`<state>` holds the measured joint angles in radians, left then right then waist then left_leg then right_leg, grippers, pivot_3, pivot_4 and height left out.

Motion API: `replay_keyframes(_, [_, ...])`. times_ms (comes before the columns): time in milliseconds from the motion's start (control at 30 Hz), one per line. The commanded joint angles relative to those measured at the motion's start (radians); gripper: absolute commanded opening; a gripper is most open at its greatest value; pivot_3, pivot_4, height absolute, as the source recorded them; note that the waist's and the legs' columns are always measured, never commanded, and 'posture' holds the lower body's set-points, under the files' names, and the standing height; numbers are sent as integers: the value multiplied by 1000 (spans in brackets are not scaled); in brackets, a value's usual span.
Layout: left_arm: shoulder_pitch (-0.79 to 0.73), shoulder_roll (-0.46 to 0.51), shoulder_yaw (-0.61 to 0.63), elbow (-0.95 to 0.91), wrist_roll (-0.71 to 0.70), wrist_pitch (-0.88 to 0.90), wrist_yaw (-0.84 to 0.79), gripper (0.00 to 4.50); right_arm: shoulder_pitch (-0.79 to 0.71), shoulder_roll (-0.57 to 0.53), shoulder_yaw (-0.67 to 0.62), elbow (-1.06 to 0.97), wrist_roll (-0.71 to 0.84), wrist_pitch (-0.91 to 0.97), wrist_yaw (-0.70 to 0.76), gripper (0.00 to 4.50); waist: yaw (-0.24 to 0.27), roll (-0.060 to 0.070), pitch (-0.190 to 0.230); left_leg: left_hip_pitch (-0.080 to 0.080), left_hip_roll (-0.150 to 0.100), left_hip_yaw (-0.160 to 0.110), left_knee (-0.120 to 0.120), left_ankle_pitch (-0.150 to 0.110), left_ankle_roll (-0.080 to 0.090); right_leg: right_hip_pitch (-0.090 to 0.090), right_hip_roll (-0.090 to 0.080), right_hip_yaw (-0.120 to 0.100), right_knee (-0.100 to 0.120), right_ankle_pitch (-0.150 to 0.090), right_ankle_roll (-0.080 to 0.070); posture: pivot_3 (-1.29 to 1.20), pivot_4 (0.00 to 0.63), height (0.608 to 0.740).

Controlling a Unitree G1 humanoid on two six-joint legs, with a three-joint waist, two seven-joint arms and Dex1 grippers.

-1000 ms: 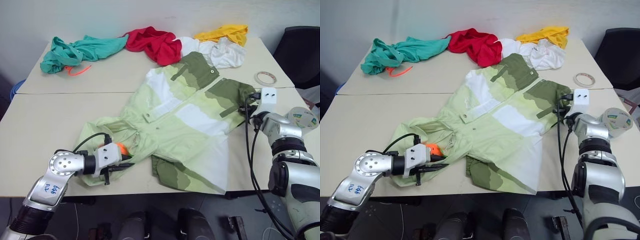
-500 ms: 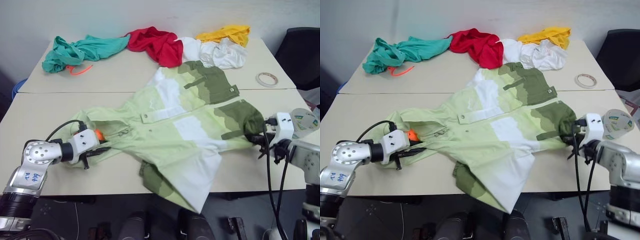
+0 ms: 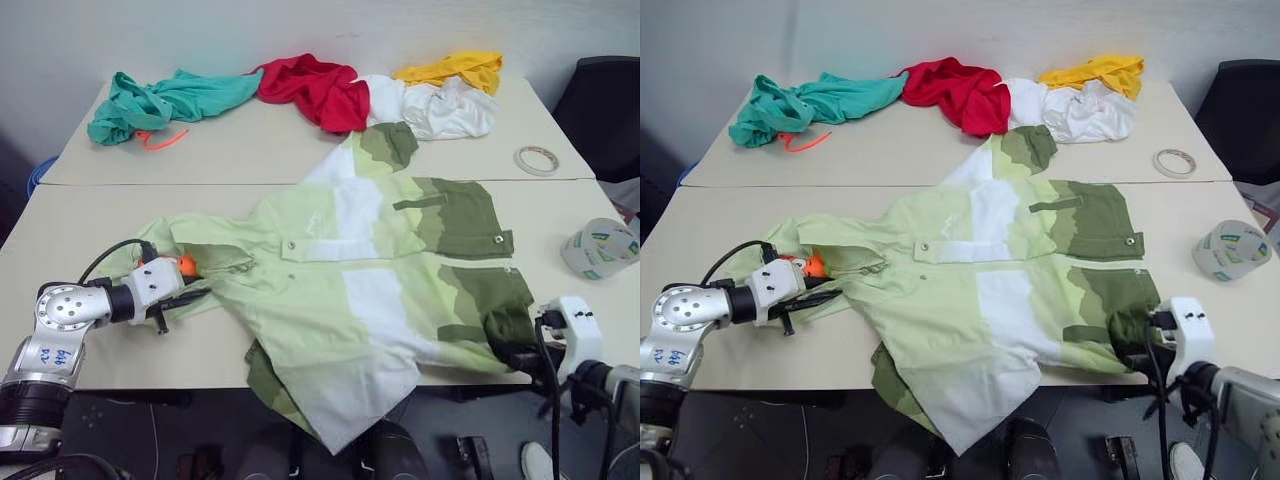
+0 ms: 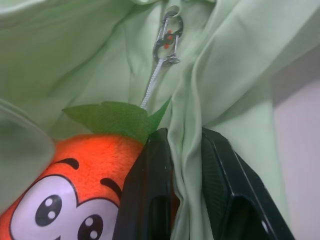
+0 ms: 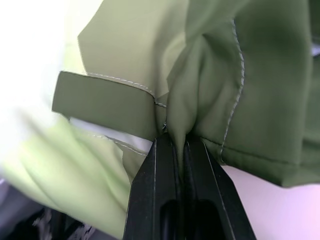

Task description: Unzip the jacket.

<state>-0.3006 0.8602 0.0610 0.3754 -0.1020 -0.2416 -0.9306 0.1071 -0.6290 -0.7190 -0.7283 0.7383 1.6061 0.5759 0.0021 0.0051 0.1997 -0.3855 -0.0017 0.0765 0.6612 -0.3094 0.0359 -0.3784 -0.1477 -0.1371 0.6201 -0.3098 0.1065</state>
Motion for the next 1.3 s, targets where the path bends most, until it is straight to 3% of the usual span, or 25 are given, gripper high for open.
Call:
replay_keyframes(33, [-30, 12, 11, 100, 23, -39, 2, 908, 28, -13, -51, -44, 72, -46, 68, 14, -1, 0, 0, 0, 0, 0, 0, 0, 0, 0, 0, 0, 0, 0, 0, 0, 150, 740])
replay_keyframes(100, [-35, 14, 16, 109, -8, -41, -39, 908, 26, 14, -66, -25, 97, -65, 75, 14, -2, -1, 0, 0, 0, 0, 0, 0, 0, 0, 0, 0, 0, 0, 0, 0, 150, 740])
replay_keyframes(167, [-29, 12, 33, 86, -69, -5, -96, 1282, 30, 26, -80, -4, 123, -98, 89, 0, -3, -1, 0, 0, 0, 0, 0, 0, 0, 0, 0, 0, 0, 0, 0, 0, 150, 740])
replay_keyframes(267, [19, 46, 45, -24, -191, 165, -232, 2020, 181, -105, -28, -40, 138, -314, 361, 696, -3, -1, 0, 0, -1, 1, 0, 0, 0, -1, 0, 0, 0, 0, 0, 0, 150, 740])
replay_keyframes(400, [106, 142, 61, -153, -264, 394, -324, 3306, 232, -214, -5, 54, 69, -596, 568, 2057, -8, -8, -1, -1, 0, 2, 0, -1, 1, 0, 4, 1, -2, 0, 1, 0, 150, 740])
replay_keyframes(533, [155, 162, 150, -264, -333, 477, -314, 4500, 184, -266, 79, 111, 56, -778, 710, 3461, -3, -10, 0, 1, 0, 4, 1, -2, 2, 2, 0, 2, -3, 1, 2, 0, 150, 740])
replay_keyframes(633, [177, 160, 255, -359, -446, 590, -305, 4500, 91, -312, 112, 148, 176, -739, 738, 4472, 1, -10, 1, 1, 0, 3, 1, -2, 2, 1, 0, 2, -7, 1, 2, 0, 150, 740])
replay_keyframes(733, [174, 148, 369, -404, -509, 642, -257, 4500, -6, -354, 146, 165, 267, -713, 754, 4472, 1, -10, 1, 0, 1, 2, 2, -2, 1, 0, -1, 3, -8, 1, 2, 0, 150, 740])
replay_keyframes(833, [134, 133, 397, -362, -458, 581, -194, 4500, -170, -292, 232, 199, 218, -830, 684, 4472, 0, -10, 1, 0, 1, 2, 2, -2, 1, 1, 0, 2, -9, 1, 2, 0, 150, 740])
replay_keyframes(1033, [4, 134, 187, -103, -145, 195, -172, 4500, -343, -219, 455, 340, 52, -1024, 724, 4472, 3, -10, 1, 0, -1, 4, 1, -2, 0, 0, 1, 1, -4, 1, 2, 0, 150, 740])
replay_keyframes(1167, [-156, 104, 82, 102, -45, 66, -171, 4500, -387, -198, 541, 408, 6, -1071, 743, 4472, 19, -13, 1, -5, -3, 6, 5, -1, 3, -5, 4, 0, 1, 1, 2, 0, 150, 740])
replay_keyframes(1300, [-303, 105, 6, 292, 13, 54, -217, 4500, -411, -175, 583, 450, -25, -1107, 738, 4472, 21, -14, 1, -4, -4, 11, 6, 0, 5, -6, 4, -3, 2, 2, 4, 0, 150, 740])
